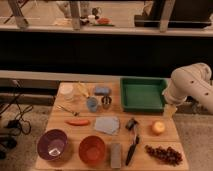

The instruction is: Place towel in red bowl

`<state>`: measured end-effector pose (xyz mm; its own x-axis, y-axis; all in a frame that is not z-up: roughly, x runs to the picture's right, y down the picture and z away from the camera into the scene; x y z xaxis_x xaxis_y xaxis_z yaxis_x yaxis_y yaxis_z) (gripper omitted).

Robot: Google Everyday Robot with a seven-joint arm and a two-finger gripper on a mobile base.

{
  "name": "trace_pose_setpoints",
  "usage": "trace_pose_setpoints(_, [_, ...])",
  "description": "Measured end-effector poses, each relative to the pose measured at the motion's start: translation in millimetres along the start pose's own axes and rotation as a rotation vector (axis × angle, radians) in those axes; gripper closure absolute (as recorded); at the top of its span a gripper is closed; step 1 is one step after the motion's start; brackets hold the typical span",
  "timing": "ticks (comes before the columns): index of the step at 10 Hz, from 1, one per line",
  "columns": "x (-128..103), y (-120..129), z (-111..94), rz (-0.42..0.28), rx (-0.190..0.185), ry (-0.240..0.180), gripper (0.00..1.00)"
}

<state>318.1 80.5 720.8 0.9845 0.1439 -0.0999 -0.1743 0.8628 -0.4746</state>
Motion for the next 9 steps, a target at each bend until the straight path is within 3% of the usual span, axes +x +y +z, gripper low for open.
trace_pose_setpoints(3, [-7.6,4.3,-0.3,-0.035,0.002,0.001,0.20])
trace_pose_setpoints(5, [-24.4,14.3,-0.9,-0.085,-0.005,-0.007,0.20])
trace_pose_setpoints(9, [-88.0,42.3,-3.2,-0.254,-0.016,-0.084,0.20])
